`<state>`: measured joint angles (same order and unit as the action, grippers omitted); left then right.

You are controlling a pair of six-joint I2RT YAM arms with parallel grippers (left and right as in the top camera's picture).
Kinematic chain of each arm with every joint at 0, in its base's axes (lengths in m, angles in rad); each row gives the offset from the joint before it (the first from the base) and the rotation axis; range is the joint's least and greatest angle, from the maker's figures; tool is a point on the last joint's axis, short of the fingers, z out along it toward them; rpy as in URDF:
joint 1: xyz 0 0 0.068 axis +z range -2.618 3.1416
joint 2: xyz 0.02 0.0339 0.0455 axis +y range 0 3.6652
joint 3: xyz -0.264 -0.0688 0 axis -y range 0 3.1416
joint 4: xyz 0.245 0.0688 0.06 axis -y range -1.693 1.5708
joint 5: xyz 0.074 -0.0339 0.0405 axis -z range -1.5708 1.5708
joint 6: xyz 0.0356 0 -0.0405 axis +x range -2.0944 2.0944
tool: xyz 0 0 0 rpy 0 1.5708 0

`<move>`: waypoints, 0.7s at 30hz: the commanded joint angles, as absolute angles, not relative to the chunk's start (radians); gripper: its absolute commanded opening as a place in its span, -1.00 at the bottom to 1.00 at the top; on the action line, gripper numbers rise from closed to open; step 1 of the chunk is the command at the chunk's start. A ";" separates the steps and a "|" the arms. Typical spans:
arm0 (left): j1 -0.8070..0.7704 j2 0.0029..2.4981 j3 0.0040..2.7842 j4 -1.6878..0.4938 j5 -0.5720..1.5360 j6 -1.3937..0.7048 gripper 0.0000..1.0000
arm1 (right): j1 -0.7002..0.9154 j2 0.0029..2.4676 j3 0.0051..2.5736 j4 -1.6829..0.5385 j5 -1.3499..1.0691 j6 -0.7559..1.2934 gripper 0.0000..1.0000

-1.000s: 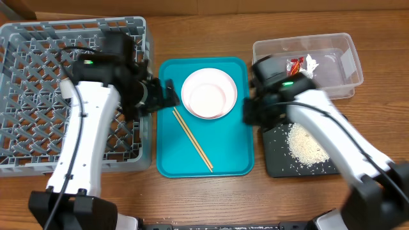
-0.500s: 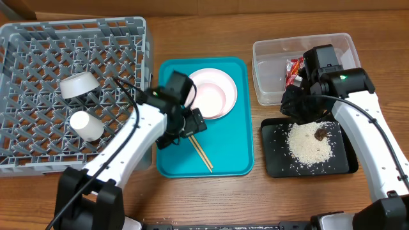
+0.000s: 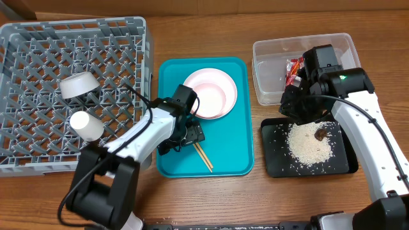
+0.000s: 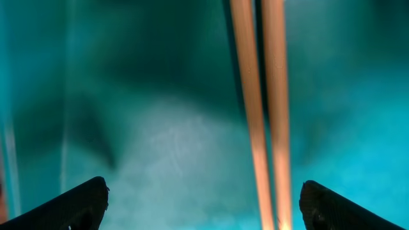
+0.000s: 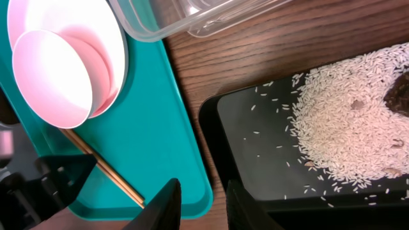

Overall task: Sort waste into correct bins and load items into the dishwasher
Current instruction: 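Lower the left gripper onto the wooden chopsticks and grasp them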

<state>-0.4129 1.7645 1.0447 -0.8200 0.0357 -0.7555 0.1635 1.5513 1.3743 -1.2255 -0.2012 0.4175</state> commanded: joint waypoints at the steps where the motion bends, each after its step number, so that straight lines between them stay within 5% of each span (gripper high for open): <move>1: -0.420 1.819 1.035 -0.805 0.010 -0.694 0.91 | 0.162 1.543 1.388 -1.228 -0.203 0.411 -0.48; 3: -0.420 1.844 1.035 -0.801 0.011 -0.694 0.78 | 0.162 1.543 1.388 -1.230 -0.203 0.411 -0.48; 6: -0.420 1.864 1.035 -0.804 0.011 -0.674 0.13 | 0.162 1.543 1.388 -1.233 -0.203 0.411 -0.48; 10: -0.419 1.864 1.036 -0.804 0.011 -0.672 -0.28 | 0.162 1.543 1.388 -1.233 -0.204 0.411 -0.48; 16: -0.419 1.864 1.037 -0.783 0.011 -0.672 -0.67 | 0.162 1.543 1.388 -1.238 -0.203 0.411 -0.48; 21: -0.419 1.864 1.037 -0.754 0.010 -0.672 -0.78 | 0.162 1.543 1.388 -1.241 -0.203 0.411 -0.49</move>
<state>-0.4129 1.8088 1.0546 -0.7750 0.0139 -0.6796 0.1635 1.5513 1.3743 -1.2430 -0.2028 0.4171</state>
